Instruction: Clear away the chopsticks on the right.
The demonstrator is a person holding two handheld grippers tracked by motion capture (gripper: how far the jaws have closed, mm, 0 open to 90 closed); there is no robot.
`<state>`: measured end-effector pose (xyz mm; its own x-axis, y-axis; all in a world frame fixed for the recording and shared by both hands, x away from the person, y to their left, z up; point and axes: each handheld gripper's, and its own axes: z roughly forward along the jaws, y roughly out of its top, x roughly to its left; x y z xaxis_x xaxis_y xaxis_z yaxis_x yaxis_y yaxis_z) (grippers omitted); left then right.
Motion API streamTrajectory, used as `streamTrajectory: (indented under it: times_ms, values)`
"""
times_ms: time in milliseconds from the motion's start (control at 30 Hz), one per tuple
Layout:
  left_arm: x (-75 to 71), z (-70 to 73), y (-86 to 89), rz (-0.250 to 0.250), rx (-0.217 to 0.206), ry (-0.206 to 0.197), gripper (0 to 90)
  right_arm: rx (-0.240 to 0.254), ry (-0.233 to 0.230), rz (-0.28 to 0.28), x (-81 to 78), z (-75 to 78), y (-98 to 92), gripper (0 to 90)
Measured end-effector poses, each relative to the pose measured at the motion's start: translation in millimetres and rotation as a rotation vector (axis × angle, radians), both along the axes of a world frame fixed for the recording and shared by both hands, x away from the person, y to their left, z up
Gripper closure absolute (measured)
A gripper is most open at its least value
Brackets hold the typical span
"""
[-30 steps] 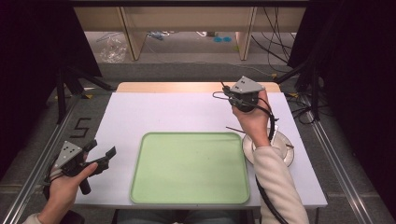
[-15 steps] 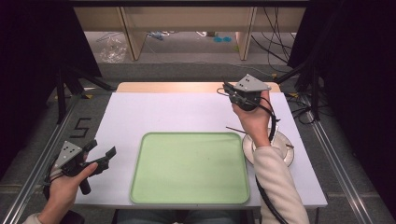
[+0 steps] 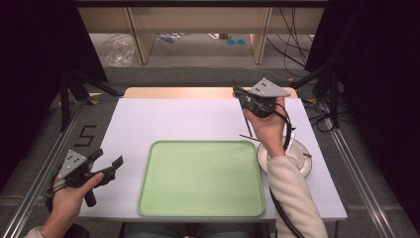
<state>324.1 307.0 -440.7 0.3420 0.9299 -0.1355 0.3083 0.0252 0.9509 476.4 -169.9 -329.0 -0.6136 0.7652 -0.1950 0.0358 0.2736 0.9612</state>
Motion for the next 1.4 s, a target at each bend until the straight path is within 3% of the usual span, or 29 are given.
streamTrajectory:
  times_ms: [300,433,833,933,967,1200,1400]
  values:
    - [0.0,0.0,-0.1,0.0,-0.003,0.0,19.6,0.048,-0.003,0.033,-0.4,0.6,3.8,87.7]
    - [0.0,0.0,0.0,0.003,-0.005,0.001,19.6,0.085,0.029,0.052,-1.1,-1.1,6.6,87.8]
    - [0.1,0.0,0.0,0.002,-0.006,0.0,19.7,0.101,0.042,0.08,-3.4,1.3,11.9,87.8]
    - [0.1,0.0,0.0,0.002,-0.007,0.0,19.8,0.096,0.024,0.083,-2.0,0.0,14.1,87.7]
    - [0.1,-0.1,0.2,0.001,-0.006,0.001,19.8,0.1,0.053,0.09,-3.2,-0.5,15.3,87.7]
    - [0.2,-0.2,0.4,0.0,-0.005,0.004,19.9,0.094,0.08,0.087,-2.7,-2.7,19.5,87.7]
    - [0.0,0.0,0.2,0.0,-0.006,0.004,19.9,0.098,0.138,0.087,-0.9,-5.6,21.7,87.7]
